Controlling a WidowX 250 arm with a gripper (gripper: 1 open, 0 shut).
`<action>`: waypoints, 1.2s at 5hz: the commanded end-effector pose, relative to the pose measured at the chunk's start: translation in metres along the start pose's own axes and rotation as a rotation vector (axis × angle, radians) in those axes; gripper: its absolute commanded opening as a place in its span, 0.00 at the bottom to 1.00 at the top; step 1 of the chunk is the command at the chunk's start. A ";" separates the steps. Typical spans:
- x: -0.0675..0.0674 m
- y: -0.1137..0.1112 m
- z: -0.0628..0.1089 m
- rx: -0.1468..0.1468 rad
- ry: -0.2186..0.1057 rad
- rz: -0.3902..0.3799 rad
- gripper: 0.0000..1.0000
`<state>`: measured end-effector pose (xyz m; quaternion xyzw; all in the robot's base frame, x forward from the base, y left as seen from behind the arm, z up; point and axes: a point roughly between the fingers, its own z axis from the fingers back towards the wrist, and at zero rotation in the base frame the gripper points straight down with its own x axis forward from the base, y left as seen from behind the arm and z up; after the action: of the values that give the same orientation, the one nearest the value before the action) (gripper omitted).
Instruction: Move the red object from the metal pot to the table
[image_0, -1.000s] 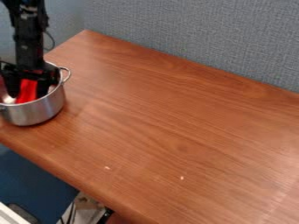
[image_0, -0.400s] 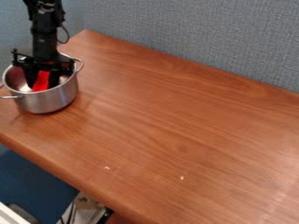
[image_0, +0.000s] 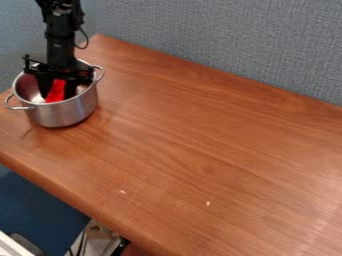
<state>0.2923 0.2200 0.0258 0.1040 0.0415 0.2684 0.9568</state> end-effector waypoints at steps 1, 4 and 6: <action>0.009 -0.003 -0.005 -0.008 0.006 0.068 0.00; 0.036 0.022 -0.029 -0.044 0.114 0.259 0.00; 0.031 0.042 -0.018 -0.096 0.153 0.309 0.00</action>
<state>0.3156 0.2594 0.0279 0.0473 0.0633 0.3979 0.9140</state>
